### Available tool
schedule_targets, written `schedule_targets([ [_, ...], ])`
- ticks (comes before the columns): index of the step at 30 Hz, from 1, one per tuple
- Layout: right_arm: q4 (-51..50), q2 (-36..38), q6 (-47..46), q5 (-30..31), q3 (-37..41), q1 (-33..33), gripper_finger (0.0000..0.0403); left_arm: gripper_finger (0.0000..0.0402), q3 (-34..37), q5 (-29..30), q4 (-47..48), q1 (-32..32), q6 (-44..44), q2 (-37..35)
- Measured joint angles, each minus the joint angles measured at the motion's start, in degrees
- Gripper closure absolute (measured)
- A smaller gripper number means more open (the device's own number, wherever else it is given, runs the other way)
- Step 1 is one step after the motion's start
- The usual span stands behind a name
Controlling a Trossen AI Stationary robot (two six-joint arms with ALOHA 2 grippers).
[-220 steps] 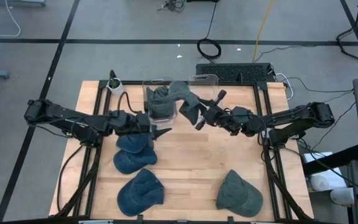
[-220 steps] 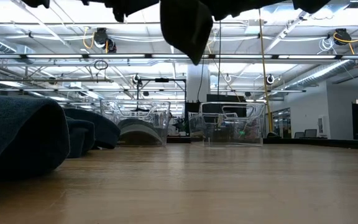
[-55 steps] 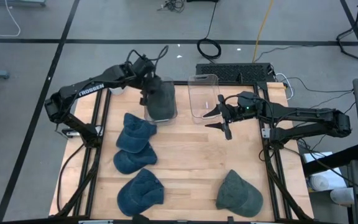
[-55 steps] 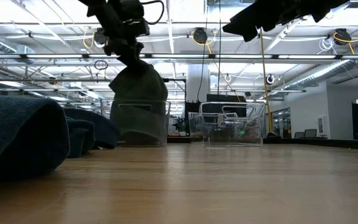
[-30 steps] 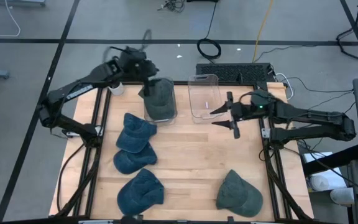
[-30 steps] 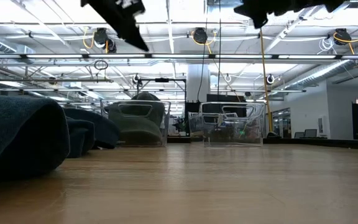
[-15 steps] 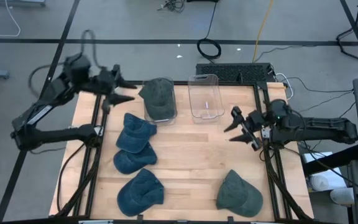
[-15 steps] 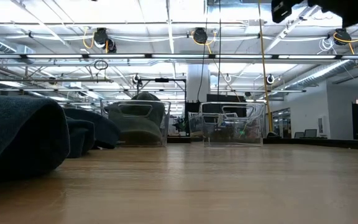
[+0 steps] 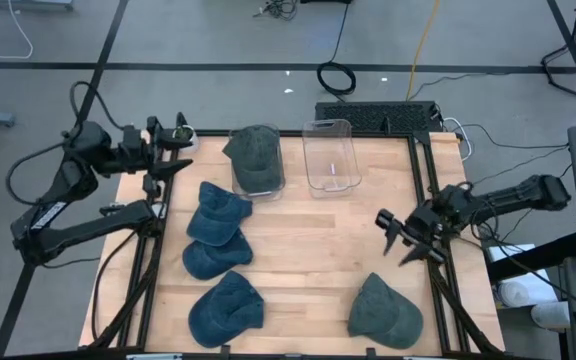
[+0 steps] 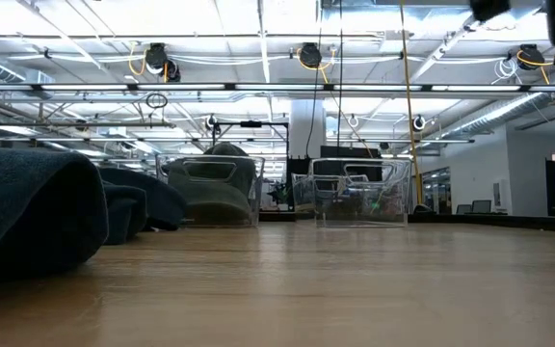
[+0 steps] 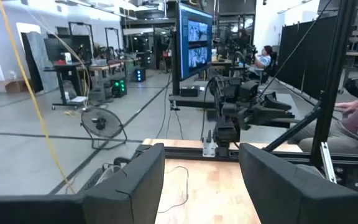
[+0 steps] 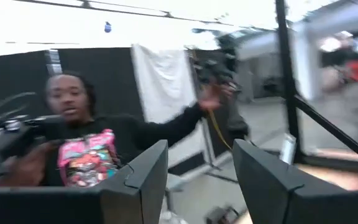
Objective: Pick & Place hat
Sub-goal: Put the gray cap into the left transparent bin
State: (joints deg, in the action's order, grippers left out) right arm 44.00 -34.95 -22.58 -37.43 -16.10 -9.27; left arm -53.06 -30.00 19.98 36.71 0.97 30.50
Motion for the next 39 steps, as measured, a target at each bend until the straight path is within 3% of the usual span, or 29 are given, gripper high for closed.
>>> schedule_targets([
  [3,1.7,-0.1,2.2,2.5,0.0,-5.1,0.0234,0.0188,0.0,0.0,-0.8,0.0,0.2,-0.3],
  [8,2.6,-1.9,6.5,11.6,0.0,-15.0,0.0234,0.0188,0.0,0.0,-0.6,0.0,0.2,0.1],
  [14,8.9,-9.0,10.3,21.9,0.0,-28.5,0.0234,0.0188,0.0,0.0,-0.5,0.0,0.2,0.2],
  [23,19.3,-21.2,13.9,28.2,0.0,-42.6,0.0234,0.0188,0.0,0.0,-0.5,0.0,0.2,0.2],
  [30,22.3,-28.8,15.1,33.4,0.0,-49.9,0.0234,0.0188,0.0,0.0,-0.5,0.0,0.2,0.2],
  [39,26.4,-30.0,16.5,34.7,-0.6,-51.3,0.0234,0.0188,0.0,0.0,-0.5,0.0,0.2,0.2],
])
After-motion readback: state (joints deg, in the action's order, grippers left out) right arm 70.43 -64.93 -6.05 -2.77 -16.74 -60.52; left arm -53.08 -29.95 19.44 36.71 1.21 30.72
